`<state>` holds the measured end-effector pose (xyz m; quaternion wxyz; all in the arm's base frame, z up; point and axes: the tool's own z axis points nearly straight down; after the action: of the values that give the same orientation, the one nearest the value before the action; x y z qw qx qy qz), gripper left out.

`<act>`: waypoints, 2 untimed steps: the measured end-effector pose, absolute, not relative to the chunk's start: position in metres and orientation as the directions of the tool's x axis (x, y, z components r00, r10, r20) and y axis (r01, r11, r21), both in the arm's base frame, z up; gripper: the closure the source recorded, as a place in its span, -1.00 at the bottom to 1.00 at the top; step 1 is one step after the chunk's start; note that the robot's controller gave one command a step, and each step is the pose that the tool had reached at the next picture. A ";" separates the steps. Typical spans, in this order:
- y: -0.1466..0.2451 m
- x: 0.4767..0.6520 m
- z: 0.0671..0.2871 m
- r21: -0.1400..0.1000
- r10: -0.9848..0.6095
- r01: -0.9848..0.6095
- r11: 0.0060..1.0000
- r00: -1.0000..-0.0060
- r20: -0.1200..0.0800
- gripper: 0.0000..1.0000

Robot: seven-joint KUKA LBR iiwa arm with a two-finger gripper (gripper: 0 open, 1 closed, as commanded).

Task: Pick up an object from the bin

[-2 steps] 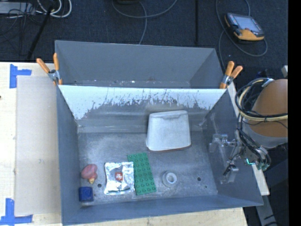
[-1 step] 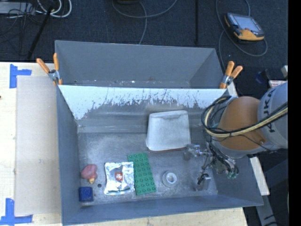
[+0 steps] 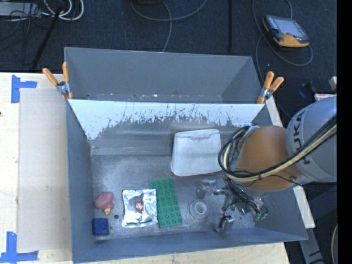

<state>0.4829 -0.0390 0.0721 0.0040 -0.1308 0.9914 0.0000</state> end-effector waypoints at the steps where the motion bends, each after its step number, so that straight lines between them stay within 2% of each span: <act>1: -0.014 0.504 0.070 0.001 -0.311 -0.311 0.950 -0.950 -0.002 -1.00; 2: -0.015 0.503 0.069 0.000 -0.314 -0.314 0.950 -0.950 0.000 1.00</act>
Offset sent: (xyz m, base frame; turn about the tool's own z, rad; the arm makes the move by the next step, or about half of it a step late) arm 0.0200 0.0232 -0.0021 -0.0508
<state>0.5029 -0.0147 0.0694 0.0001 -0.1588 0.9873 0.0001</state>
